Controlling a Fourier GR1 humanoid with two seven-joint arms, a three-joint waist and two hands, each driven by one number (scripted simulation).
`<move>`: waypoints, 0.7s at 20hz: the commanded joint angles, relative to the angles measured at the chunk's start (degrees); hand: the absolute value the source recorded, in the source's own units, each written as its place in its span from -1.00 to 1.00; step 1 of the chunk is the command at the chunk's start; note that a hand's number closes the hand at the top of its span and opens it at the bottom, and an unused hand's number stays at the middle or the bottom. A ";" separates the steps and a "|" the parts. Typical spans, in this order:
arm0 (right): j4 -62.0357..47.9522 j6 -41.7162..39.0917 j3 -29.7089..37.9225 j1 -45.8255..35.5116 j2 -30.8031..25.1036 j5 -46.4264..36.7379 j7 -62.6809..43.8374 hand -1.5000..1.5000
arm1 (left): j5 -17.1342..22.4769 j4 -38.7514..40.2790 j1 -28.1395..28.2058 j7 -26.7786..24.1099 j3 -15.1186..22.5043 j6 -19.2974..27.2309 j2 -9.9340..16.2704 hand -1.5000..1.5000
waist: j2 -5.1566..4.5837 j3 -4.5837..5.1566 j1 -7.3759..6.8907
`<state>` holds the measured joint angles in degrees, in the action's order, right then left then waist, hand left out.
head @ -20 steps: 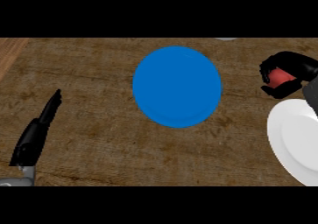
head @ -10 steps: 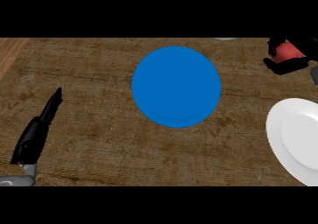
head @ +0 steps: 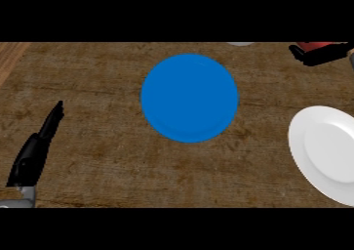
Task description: Pick the bell pepper from the plate and place it in the plate
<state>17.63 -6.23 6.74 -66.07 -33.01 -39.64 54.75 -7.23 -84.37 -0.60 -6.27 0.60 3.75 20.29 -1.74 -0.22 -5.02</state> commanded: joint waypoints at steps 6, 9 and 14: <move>-1.27 -9.08 -0.35 -6.50 5.08 1.77 6.15 1.00 | 0.06 1.32 3.95 -3.06 -1.82 -0.31 0.49 0.00 | 0.98 0.21 2.24; -0.22 -8.79 -1.78 -8.86 10.93 1.22 0.02 1.00 | 0.88 0.81 4.61 -1.70 -3.21 -0.56 0.70 0.00 | 1.42 0.24 3.16; -1.81 -8.05 -2.17 -11.34 17.81 1.36 -6.56 1.00 | -1.33 -0.26 3.88 -1.98 -2.30 1.41 -0.81 0.00 | 1.28 0.24 3.01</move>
<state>16.77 -12.61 5.01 -75.14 -20.07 -38.24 51.61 -6.95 -84.36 3.35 -7.95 -2.25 3.39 20.81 -0.45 0.00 -2.10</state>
